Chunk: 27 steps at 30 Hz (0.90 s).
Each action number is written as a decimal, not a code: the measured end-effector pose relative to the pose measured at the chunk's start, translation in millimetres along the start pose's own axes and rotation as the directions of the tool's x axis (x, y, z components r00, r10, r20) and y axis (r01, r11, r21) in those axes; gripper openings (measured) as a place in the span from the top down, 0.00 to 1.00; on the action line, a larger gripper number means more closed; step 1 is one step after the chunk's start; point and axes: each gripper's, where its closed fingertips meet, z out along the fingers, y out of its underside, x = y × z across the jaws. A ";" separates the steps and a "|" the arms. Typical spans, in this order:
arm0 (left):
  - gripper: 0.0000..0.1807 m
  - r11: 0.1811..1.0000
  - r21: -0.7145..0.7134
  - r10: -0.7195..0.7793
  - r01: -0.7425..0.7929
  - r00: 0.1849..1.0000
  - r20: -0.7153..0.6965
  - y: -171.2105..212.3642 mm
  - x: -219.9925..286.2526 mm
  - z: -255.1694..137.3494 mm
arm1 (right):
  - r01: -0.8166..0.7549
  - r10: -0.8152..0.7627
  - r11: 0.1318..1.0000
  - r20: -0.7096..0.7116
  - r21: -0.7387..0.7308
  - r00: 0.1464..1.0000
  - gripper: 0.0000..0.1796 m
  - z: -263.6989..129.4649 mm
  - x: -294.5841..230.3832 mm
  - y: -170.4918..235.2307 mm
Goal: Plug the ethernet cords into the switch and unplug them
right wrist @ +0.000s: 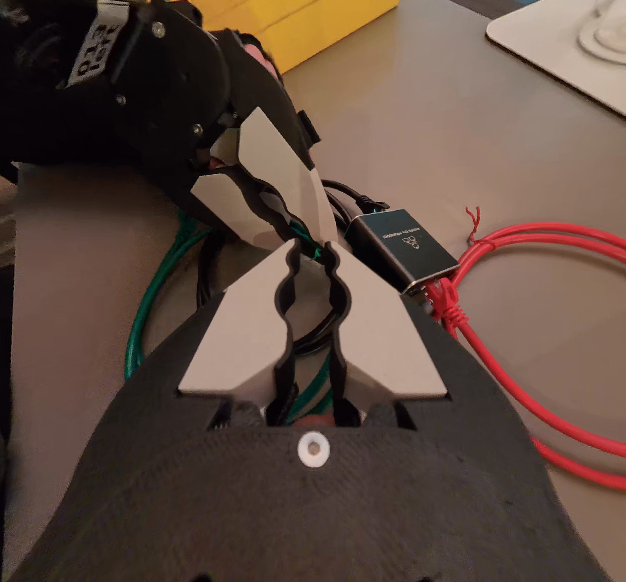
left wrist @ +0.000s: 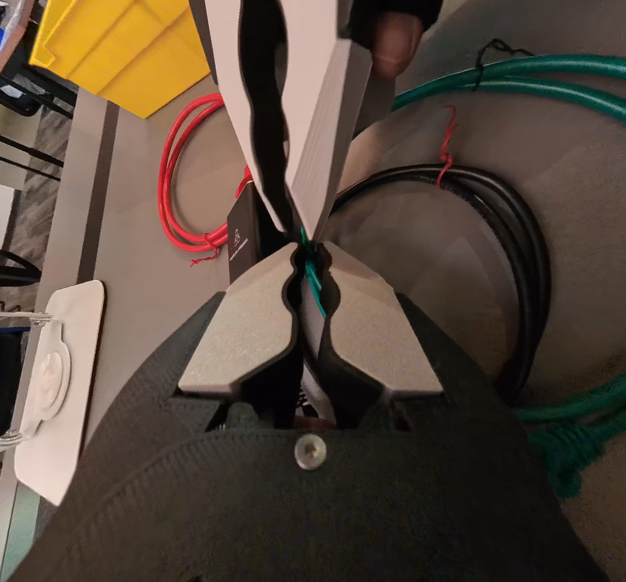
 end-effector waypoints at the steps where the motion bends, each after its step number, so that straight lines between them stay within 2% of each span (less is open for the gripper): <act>1: 0.96 1.000 0.000 -0.002 0.002 1.000 0.004 0.5 -1.1 -0.3 | 0.027 -0.027 1.000 0.004 -0.001 1.000 0.92 -1.1 -1.1 -0.7; 4: 0.96 0.999 0.016 -0.031 0.032 0.999 -0.018 -1.0 -1.3 -1.6 | 0.209 -0.211 0.976 -0.043 -0.052 0.976 0.90 -6.0 1.4 -0.6; 6: 0.96 0.998 0.021 -0.061 0.063 0.997 -0.047 -1.2 -1.1 -1.8 | 0.389 -0.399 0.914 -0.090 -0.113 0.912 0.90 -8.5 4.6 -0.9; 8: 0.96 0.996 0.026 -0.086 0.089 0.993 -0.081 -1.5 -0.4 -1.8 | 0.574 -0.602 0.792 -0.113 -0.208 0.790 0.90 -7.8 7.6 2.8; 11: 0.96 0.991 0.036 -0.127 0.133 0.984 -0.123 -2.1 -1.2 -2.1 | 0.777 -0.831 0.546 -0.089 -0.312 0.549 0.89 -1.7 6.9 10.0; 13: 0.96 0.987 0.042 -0.148 0.155 0.979 -0.140 -2.3 -1.9 -2.0 | 0.838 -0.900 0.430 -0.085 -0.338 0.427 0.89 2.1 5.4 9.6; 16: 0.97 0.985 0.039 -0.158 0.167 0.972 -0.174 -1.2 1.2 -1.3 | 0.871 -0.943 0.331 -0.095 -0.363 0.319 0.90 5.6 7.2 6.8; 21: 0.97 0.984 0.041 -0.160 0.172 0.965 -0.210 -0.8 4.3 -2.0 | 0.894 -0.964 0.266 -0.086 -0.362 0.252 1.00 7.7 8.2 8.1; 24: 0.96 0.986 0.033 -0.154 0.164 0.964 -0.216 0.0 5.3 -0.9 | 0.903 -0.971 0.237 -0.062 -0.359 0.230 1.00 8.7 7.0 8.4; 27: 0.96 0.984 0.038 -0.160 0.173 0.963 -0.218 -0.5 5.4 -1.3 | 0.897 -0.961 0.270 -0.038 -0.351 0.275 1.00 8.6 6.6 9.1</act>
